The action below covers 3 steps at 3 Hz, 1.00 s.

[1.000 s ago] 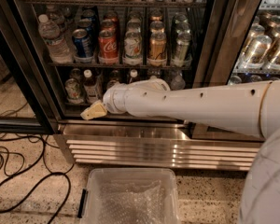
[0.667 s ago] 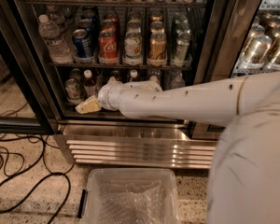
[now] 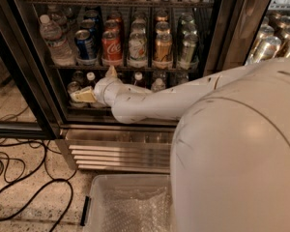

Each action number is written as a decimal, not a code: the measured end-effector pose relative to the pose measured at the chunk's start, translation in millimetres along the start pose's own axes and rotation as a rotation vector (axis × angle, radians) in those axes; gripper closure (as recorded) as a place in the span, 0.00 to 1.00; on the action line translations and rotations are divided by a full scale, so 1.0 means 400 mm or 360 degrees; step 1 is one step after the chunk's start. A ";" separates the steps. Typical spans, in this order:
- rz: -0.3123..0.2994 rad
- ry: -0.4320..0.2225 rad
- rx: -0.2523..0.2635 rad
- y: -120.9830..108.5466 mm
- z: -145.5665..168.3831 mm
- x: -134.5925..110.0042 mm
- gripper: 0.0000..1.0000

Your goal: Pick pepsi can from middle shelf of fridge

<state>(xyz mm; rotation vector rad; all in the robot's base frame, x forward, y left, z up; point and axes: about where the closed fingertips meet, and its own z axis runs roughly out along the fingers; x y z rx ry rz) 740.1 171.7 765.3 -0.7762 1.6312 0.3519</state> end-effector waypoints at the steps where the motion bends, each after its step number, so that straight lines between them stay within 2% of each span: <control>1: -0.0012 -0.0170 0.0063 0.007 0.007 -0.074 0.08; 2: -0.0031 -0.0306 0.0055 0.030 0.002 -0.142 0.10; 3: -0.0039 -0.0397 -0.0004 0.060 0.001 -0.191 0.19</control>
Offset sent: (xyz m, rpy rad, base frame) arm -0.0159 0.0401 0.0801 0.1579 -0.2520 0.0472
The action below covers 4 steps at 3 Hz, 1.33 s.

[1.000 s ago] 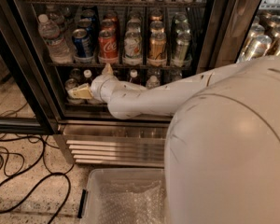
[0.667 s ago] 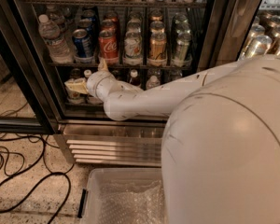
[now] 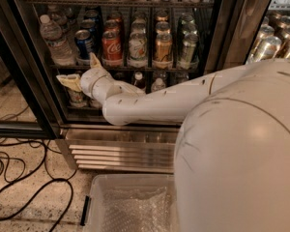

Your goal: Pick pepsi can from middle shelf of fridge

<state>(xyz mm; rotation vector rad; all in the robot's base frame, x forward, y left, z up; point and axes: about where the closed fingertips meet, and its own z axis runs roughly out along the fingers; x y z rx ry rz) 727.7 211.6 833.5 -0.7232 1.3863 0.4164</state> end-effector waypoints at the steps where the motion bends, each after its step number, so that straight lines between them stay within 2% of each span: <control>1: -0.0010 -0.0049 -0.0037 0.016 0.008 -0.028 0.15; 2: 0.0002 -0.0034 -0.0032 -0.003 0.030 -0.021 0.28; 3: 0.0006 0.0031 -0.0012 -0.032 0.051 0.010 0.24; 4: 0.0011 0.0144 0.0041 -0.068 0.066 0.072 0.25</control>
Offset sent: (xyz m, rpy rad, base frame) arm 0.0285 0.0034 0.0043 0.0059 0.0118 0.0062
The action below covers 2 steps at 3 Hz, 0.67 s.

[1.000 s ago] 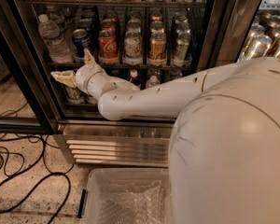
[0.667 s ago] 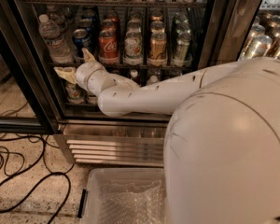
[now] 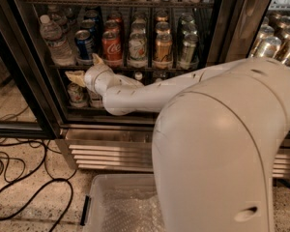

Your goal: Pick pepsi can from middle shelf of fridge

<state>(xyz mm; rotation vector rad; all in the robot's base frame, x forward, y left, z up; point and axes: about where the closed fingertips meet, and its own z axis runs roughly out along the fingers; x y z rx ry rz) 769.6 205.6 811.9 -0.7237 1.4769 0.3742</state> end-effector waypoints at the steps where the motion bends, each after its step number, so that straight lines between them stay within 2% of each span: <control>1: -0.0013 0.0050 0.0039 -0.018 -0.002 0.020 0.22; 2: -0.0031 0.0101 0.0079 -0.039 -0.003 0.037 0.23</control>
Offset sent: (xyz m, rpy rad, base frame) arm 0.0201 -0.0323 -0.0201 -0.0837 0.0457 -0.1141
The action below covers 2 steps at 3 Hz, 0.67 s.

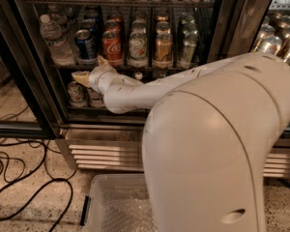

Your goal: Pick pepsi can from middle shelf of fridge

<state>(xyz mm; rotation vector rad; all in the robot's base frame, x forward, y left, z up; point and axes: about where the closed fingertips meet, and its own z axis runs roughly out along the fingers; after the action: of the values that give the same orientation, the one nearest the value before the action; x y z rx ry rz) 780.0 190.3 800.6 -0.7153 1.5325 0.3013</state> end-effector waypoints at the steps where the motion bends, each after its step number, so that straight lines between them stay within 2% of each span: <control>1: -0.0067 -0.0011 0.0057 -0.040 0.006 -0.036 0.25; 2: -0.0095 -0.0038 0.0102 -0.072 0.009 -0.069 0.25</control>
Offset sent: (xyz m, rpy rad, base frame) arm 0.0282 -0.0224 0.0498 -0.0361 -0.1043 -0.0776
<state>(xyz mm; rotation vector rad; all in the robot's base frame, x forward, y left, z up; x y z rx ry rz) 798.6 177.3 833.4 -0.7035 1.4888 0.2144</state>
